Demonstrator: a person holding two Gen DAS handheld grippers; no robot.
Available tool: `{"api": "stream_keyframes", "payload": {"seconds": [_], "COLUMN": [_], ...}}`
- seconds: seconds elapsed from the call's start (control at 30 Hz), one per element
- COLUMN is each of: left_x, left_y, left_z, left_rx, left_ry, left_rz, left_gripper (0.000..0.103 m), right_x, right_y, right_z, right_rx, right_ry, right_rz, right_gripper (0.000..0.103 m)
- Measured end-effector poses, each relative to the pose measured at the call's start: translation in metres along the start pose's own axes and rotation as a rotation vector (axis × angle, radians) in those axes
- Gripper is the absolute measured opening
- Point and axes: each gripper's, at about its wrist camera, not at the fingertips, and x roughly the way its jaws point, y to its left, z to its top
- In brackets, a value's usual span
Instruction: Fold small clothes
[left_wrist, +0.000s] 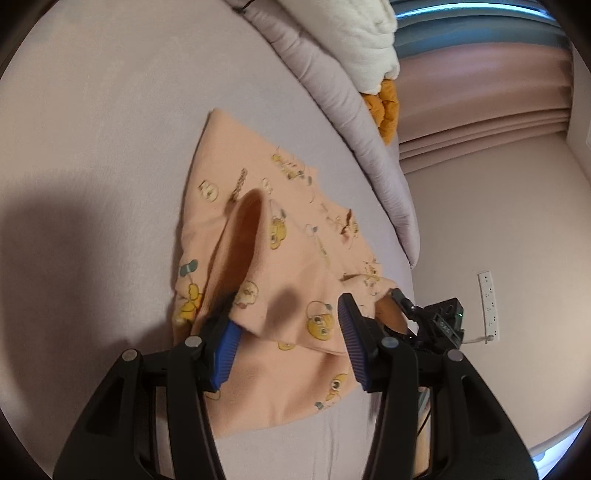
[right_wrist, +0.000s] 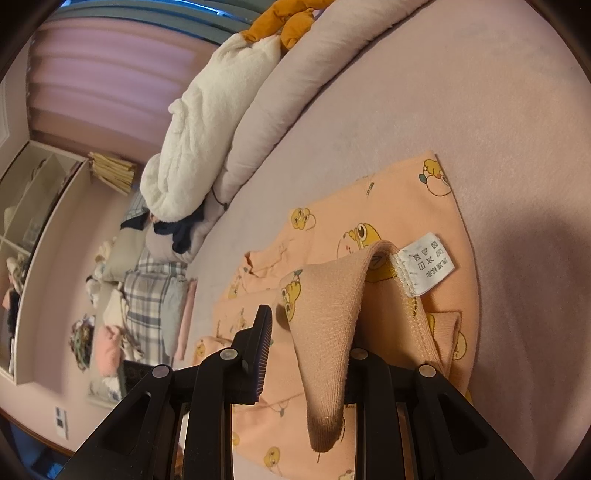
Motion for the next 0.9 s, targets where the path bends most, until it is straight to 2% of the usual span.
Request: {"api": "stream_keyframes", "payload": {"seconds": [0.17,0.27,0.33,0.37,0.43,0.47,0.5,0.53,0.6,0.7,0.8,0.9], "left_x": [0.001,0.013,0.021,0.024,0.023,0.02,0.017,0.011,0.001,-0.009,-0.01,-0.008], "left_y": [-0.002,-0.01,-0.011,-0.01,-0.008,-0.007,-0.006,-0.006,-0.008,-0.009,-0.013,-0.015], "left_z": [0.0,0.002,0.004,0.005,0.005,0.005,0.005,0.007,0.011,0.02,0.03,0.04], "left_rx": [-0.015,-0.008,-0.025,-0.035,-0.044,-0.048,-0.05,-0.056,-0.068,-0.107,-0.138,-0.163], "left_ry": [-0.002,-0.012,-0.02,-0.028,-0.054,-0.066,-0.083,-0.11,-0.155,-0.217,-0.266,-0.301], "left_rz": [-0.06,-0.041,-0.031,-0.024,-0.012,-0.013,-0.017,-0.03,-0.078,-0.177,-0.235,-0.281], "left_gripper": [0.05,0.048,0.036,0.033,0.016,0.013,0.004,0.004,0.003,0.003,0.003,0.003], "right_x": [-0.006,-0.007,-0.006,-0.005,-0.006,-0.006,-0.007,-0.008,-0.01,-0.017,-0.017,-0.013], "right_y": [-0.002,-0.001,0.0,0.001,0.004,0.006,0.008,0.009,0.012,0.016,0.018,0.019], "right_z": [-0.003,-0.007,-0.01,-0.011,-0.013,-0.013,-0.013,-0.013,-0.012,-0.007,0.003,0.015], "right_rx": [-0.004,-0.003,-0.002,-0.005,-0.025,-0.033,-0.045,-0.054,-0.063,-0.047,-0.009,0.022], "right_ry": [0.005,0.004,0.009,0.01,0.009,0.008,0.004,-0.003,-0.016,-0.056,-0.084,-0.1], "right_rz": [0.006,0.019,0.027,0.027,0.015,0.01,0.002,-0.005,-0.001,0.049,0.091,0.093], "right_gripper": [0.024,0.024,0.024,0.024,0.024,0.024,0.024,0.023,0.009,0.006,0.006,0.006]}}
